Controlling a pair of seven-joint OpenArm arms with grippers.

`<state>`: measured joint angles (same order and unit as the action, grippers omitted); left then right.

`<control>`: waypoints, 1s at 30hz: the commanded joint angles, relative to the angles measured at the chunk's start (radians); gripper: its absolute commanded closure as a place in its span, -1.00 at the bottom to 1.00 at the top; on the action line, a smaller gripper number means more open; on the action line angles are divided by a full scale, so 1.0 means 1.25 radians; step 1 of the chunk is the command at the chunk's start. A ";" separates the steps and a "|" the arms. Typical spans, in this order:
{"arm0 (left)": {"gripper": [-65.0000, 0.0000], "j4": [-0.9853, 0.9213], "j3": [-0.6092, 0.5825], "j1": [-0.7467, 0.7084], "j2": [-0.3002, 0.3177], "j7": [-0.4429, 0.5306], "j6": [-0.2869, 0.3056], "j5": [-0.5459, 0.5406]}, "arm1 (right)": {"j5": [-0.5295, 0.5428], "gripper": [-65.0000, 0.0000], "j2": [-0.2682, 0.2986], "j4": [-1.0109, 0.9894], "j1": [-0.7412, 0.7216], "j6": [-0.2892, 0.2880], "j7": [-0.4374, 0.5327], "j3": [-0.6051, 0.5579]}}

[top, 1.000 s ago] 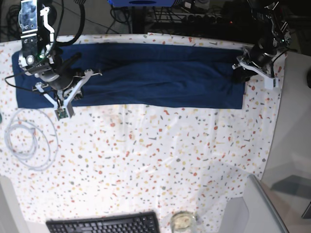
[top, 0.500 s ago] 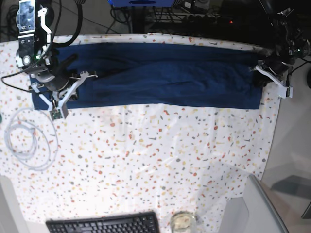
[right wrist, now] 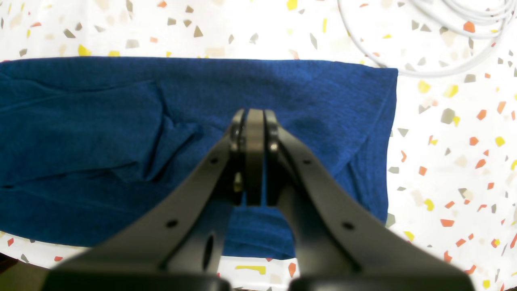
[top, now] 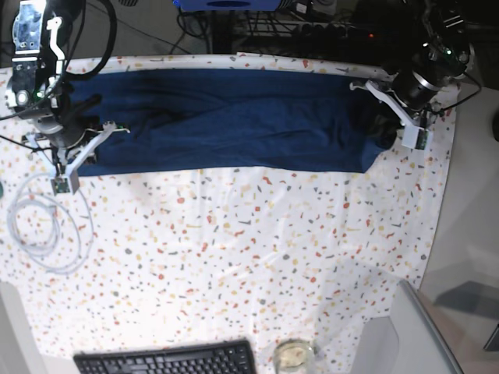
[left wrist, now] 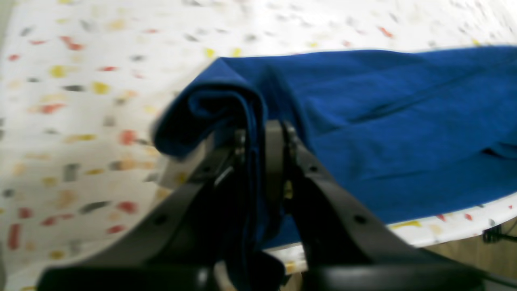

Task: Layout the t-shirt on the table in an organized manner, then fold the t-shirt properly
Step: 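Fold the strip end with the left gripper toward the right gripper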

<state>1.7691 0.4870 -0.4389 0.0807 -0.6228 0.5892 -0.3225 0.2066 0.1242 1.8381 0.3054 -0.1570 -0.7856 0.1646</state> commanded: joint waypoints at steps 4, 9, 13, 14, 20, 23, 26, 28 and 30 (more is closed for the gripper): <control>1.00 0.019 -0.123 0.002 -0.027 0.016 -0.046 0.049 | 0.006 0.99 0.006 0.012 -0.008 0.000 0.017 0.021; 1.00 0.018 -0.276 0.014 -0.037 0.018 -0.093 0.093 | 0.006 0.99 0.006 0.010 -0.007 0.000 0.015 0.021; 1.00 -0.008 -0.399 0.057 -0.039 0.018 -0.150 0.126 | 0.006 0.99 0.006 0.010 -0.007 0.000 0.015 0.021; 1.00 -0.017 -0.416 0.069 -0.039 0.018 -0.164 0.126 | 0.006 0.99 0.006 0.010 -0.007 0.000 0.015 0.021; 1.00 -0.093 -0.537 0.138 -0.041 0.018 -0.229 0.122 | 0.006 0.99 0.006 0.010 -0.007 0.000 0.015 0.021; 1.00 -0.126 -0.579 0.163 -0.042 0.018 -0.244 0.122 | 0.006 0.99 0.006 0.010 -0.006 0.000 0.015 0.021; 1.00 -0.132 -0.595 0.166 -0.047 0.018 -0.247 0.122 | 0.006 0.99 0.006 0.010 -0.006 0.000 0.015 0.021; 1.00 -0.132 -0.591 0.168 -0.059 0.018 -0.247 0.129 | 0.006 0.99 0.006 0.010 -0.006 0.000 0.015 0.021; 1.00 -0.134 -0.596 0.171 -0.068 0.018 -0.247 0.130 | 0.006 0.99 0.006 0.010 -0.006 0.000 0.015 0.021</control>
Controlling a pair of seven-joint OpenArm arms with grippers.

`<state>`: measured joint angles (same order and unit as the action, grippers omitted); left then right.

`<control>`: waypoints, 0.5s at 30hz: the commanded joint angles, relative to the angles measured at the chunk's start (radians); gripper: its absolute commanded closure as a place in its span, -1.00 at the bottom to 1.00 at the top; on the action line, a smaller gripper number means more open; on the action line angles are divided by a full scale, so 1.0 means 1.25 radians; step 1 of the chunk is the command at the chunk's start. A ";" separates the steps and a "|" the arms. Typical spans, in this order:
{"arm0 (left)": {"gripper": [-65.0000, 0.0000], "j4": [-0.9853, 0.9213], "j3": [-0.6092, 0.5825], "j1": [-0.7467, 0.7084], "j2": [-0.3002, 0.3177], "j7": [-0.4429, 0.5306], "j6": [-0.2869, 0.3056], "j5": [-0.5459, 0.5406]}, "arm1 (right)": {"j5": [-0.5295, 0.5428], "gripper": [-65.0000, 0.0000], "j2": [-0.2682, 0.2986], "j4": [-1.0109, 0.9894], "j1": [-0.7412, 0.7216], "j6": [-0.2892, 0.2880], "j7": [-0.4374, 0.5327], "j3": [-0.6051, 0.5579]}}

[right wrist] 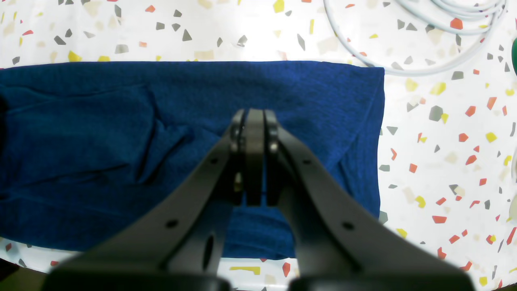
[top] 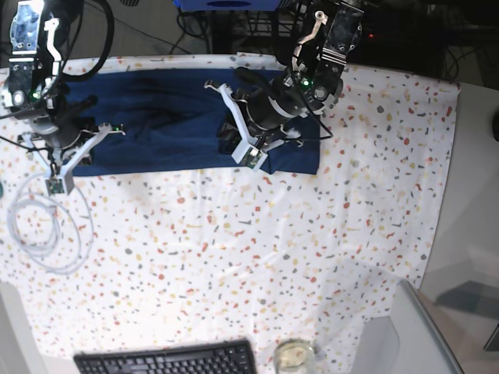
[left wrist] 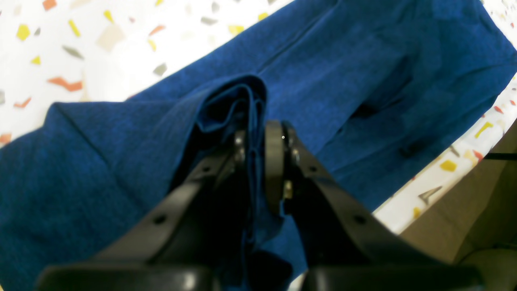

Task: Layout the t-shirt on the table in an organized manner, then fold the t-shirt properly
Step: 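Fold the strip end with the left gripper toward the right gripper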

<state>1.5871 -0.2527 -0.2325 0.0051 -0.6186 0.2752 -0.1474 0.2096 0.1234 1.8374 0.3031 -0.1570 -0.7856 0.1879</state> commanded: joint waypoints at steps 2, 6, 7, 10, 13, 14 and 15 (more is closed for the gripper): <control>1.00 -0.002 -0.007 0.012 -0.010 0.014 0.004 -0.013 | 0.004 0.99 0.006 0.011 -0.004 0.000 0.015 0.003; 1.00 -0.017 -0.007 0.014 -0.010 0.014 0.004 -0.016 | 0.004 0.99 0.006 0.011 -0.004 0.000 0.015 0.003; 1.00 -0.017 -0.007 0.014 -0.010 0.014 0.004 -0.016 | 0.004 0.99 0.006 0.011 -0.004 0.000 0.015 0.003; 1.00 -0.017 -0.007 0.007 -0.010 0.014 0.004 -0.016 | 0.004 0.99 0.006 0.011 -0.004 0.000 0.015 0.003; 1.00 -0.012 -0.008 0.004 -0.010 0.014 0.004 -0.016 | 0.004 0.99 0.006 0.011 -0.005 0.000 0.015 0.003; 1.00 -0.012 -0.017 0.004 -0.010 0.014 0.004 -0.016 | 0.004 0.99 0.006 0.010 -0.005 0.000 0.015 0.003; 1.00 -0.012 -0.034 0.004 -0.005 0.014 0.004 -0.016 | 0.004 0.99 0.006 0.007 -0.006 0.000 0.015 0.003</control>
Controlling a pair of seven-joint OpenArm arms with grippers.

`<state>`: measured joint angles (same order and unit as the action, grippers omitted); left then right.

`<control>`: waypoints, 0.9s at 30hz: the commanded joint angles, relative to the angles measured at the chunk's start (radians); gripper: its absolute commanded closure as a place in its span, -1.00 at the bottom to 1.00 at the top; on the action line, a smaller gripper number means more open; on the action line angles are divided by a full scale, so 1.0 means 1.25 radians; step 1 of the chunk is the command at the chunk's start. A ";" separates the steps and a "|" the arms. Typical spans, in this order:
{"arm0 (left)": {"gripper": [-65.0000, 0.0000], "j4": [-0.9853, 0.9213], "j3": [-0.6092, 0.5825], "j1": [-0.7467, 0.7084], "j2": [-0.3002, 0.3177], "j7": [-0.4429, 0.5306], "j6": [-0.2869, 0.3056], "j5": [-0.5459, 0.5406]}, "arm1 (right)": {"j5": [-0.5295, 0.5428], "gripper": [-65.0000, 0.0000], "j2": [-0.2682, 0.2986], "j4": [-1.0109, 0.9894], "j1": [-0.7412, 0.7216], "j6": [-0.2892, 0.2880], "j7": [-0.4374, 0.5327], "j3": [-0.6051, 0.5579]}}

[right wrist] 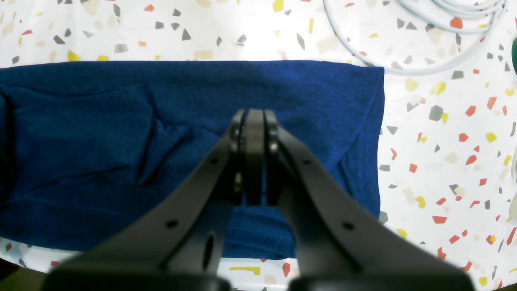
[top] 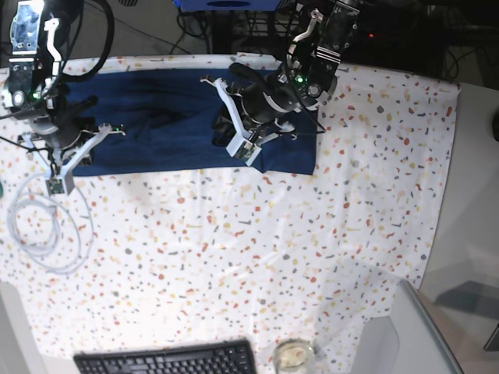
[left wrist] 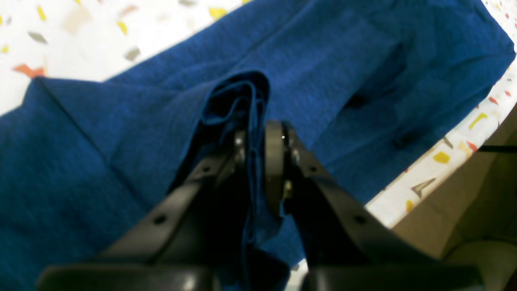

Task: Layout the t-shirt on the table in an organized manner, then fold the t-shirt properly
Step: 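Fold the strip end with the left gripper toward the right gripper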

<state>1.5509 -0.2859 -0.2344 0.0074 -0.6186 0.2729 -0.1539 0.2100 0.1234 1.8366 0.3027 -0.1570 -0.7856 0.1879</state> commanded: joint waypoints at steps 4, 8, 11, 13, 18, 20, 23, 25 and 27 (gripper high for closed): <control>1.00 0.013 -0.042 0.004 -0.009 0.014 0.006 -0.005 | 0.003 0.99 0.006 -0.012 -0.008 0.000 0.018 0.003; 1.00 0.011 -0.041 0.005 -0.009 0.014 0.006 -0.005 | 0.003 0.99 0.006 -0.017 -0.008 0.000 0.018 0.003; 1.00 0.012 -0.039 0.009 -0.009 0.013 0.006 -0.005 | 0.003 0.99 0.006 -0.017 -0.008 0.000 0.018 0.003; 1.00 0.009 -0.039 0.010 -0.009 0.013 0.006 -0.005 | 0.003 0.99 0.006 -0.017 -0.008 0.000 0.018 0.003; 1.00 0.009 -0.044 0.011 -0.009 0.013 0.006 -0.005 | 0.003 0.99 0.006 -0.017 -0.008 0.000 0.018 0.003; 1.00 0.008 -0.046 0.014 -0.009 0.009 0.006 -0.005 | 0.003 0.99 0.006 -0.017 -0.008 0.000 0.018 0.003; 1.00 0.008 -0.046 0.014 -0.009 0.009 0.006 -0.005 | 0.003 0.99 0.006 -0.017 -0.008 0.000 0.018 0.003; 1.00 0.008 -0.046 0.014 -0.009 0.008 0.006 -0.005 | 0.003 0.99 0.006 -0.017 -0.008 0.000 0.018 0.003; 0.96 0.008 -0.046 0.014 -0.009 0.008 0.006 -0.005 | 0.003 0.99 0.006 -0.017 -0.008 0.000 0.018 0.003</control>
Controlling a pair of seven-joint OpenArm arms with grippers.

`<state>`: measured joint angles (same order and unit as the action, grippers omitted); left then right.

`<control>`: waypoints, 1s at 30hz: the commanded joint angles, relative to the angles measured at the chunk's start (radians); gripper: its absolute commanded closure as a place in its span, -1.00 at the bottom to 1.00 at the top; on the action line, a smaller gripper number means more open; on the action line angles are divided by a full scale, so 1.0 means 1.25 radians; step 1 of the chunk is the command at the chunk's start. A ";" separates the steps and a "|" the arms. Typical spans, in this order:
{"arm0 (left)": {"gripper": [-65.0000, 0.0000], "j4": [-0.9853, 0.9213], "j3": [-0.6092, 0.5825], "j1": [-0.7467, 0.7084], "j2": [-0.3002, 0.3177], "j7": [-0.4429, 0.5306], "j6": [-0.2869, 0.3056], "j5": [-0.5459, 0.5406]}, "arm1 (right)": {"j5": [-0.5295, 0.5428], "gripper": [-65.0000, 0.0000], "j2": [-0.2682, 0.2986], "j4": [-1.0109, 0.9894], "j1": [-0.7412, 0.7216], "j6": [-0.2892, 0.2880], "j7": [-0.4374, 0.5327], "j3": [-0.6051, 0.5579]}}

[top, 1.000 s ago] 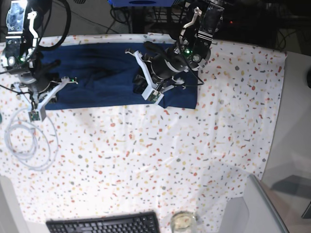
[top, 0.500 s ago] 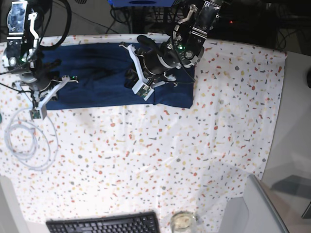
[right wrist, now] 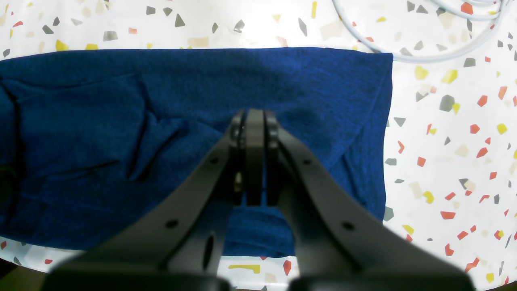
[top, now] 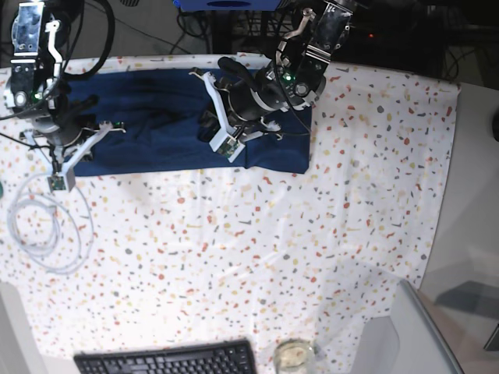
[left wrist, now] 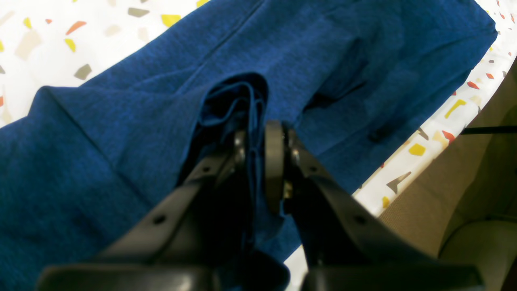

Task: Layout the t-shirt on the table in an organized manner, then fold the t-shirt properly
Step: 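Fold the strip end with the left gripper toward the right gripper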

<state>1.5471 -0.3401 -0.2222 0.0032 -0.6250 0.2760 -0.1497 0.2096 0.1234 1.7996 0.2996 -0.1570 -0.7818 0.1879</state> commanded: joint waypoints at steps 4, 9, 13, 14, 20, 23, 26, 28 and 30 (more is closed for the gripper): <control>0.21 0.011 -0.004 0.004 -0.006 0.013 0.003 -0.008 | 0.004 0.99 0.006 0.013 -0.006 0.000 0.015 0.003; -0.15 0.011 -0.055 0.007 0.002 0.013 0.003 -0.007 | 0.004 0.99 0.006 0.014 -0.006 0.000 0.015 0.003; -0.15 0.003 -0.120 0.021 0.005 0.013 0.003 -0.007 | 0.004 0.99 0.006 0.017 -0.006 0.000 0.015 0.003; -0.15 -0.005 -0.135 0.024 0.005 0.013 0.003 -0.007 | 0.004 0.99 0.006 0.017 -0.006 0.000 0.015 0.003; -0.15 -0.011 -0.208 0.041 0.005 0.013 0.003 -0.007 | 0.004 0.99 0.006 0.018 -0.006 0.000 0.015 0.003; -0.15 -0.003 -0.224 0.051 0.018 0.013 0.003 -0.007 | 0.004 0.99 0.006 0.018 -0.006 0.000 0.015 0.003; -0.13 0.010 -0.207 0.051 0.036 0.013 0.003 -0.008 | 0.004 0.99 0.006 0.018 -0.006 0.000 0.015 0.003; 0.04 0.036 -0.164 0.038 0.054 0.013 0.003 -0.008 | 0.004 0.99 0.006 0.018 -0.006 0.000 0.015 0.003; 0.49 0.065 -0.105 0.009 0.062 0.012 0.003 -0.008 | 0.004 0.99 0.006 0.018 -0.006 0.000 0.015 0.003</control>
<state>1.6054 -0.4702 -0.2111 0.0856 -0.6262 0.2680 -0.1490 0.2096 0.1234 1.8004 0.2996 -0.1570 -0.7818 0.1879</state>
